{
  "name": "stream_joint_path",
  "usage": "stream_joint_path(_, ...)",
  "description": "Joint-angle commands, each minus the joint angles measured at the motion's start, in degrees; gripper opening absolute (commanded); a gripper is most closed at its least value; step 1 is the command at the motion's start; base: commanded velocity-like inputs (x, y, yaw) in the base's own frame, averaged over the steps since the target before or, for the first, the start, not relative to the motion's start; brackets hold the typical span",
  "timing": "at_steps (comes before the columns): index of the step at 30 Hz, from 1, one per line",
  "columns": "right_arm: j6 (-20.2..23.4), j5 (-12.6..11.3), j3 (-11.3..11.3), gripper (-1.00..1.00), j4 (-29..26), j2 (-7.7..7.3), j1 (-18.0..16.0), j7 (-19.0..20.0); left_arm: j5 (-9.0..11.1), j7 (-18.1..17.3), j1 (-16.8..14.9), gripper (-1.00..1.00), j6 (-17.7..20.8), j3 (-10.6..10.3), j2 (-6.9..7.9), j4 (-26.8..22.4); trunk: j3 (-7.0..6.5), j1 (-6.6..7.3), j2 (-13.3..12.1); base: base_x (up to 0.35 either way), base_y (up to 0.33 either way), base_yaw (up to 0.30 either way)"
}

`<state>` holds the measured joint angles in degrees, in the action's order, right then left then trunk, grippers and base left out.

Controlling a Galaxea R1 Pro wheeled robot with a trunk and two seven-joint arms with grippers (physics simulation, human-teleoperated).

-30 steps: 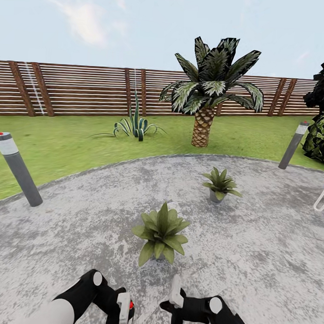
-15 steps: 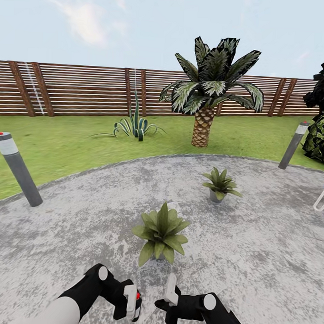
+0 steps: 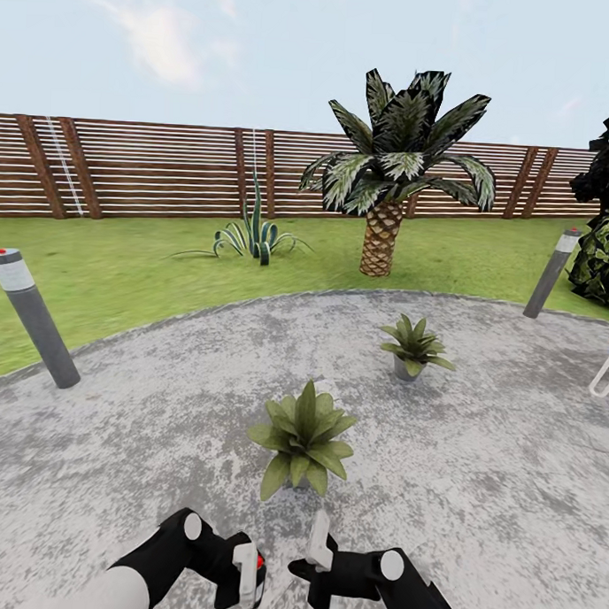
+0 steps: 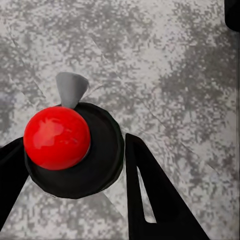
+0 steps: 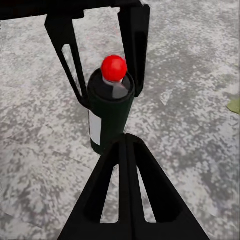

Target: Pick up the pesticide atomizer in the garden and spray insectifuge to fully cover both potted plants in the garden.

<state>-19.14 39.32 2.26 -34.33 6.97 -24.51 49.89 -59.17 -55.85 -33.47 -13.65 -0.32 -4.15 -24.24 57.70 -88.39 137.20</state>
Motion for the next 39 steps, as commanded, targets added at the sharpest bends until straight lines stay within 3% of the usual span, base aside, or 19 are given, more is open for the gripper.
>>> stream_joint_path(1,-0.29,0.49,-0.06,-1.00,-0.08,0.17,-0.02,0.03,-0.32,0.09,-0.02,-1.00,-0.37,0.03,-0.05,0.26,0.05,0.01,0.02,0.000,0.000,0.000)
stream_joint_path(12,-0.29,0.52,-0.06,-1.00,-0.13,0.32,-0.01,0.03,-0.10,0.22,-0.02,-1.00,-2.58,0.04,-1.57,2.63,0.05,0.01,0.02,0.000,0.000,0.000)
stream_joint_path(21,-0.29,0.57,-0.06,-1.00,-0.12,0.32,-0.02,0.01,2.83,-0.30,-0.02,-1.00,-3.64,-0.03,-1.99,2.71,0.05,0.01,0.02,0.000,0.000,0.000)
stream_joint_path(39,-0.29,0.56,-0.06,-1.00,-0.13,0.32,-0.02,-0.06,3.10,-0.24,-0.02,-1.00,-3.66,0.10,-3.13,2.71,0.05,0.01,0.02,0.000,0.000,0.000)
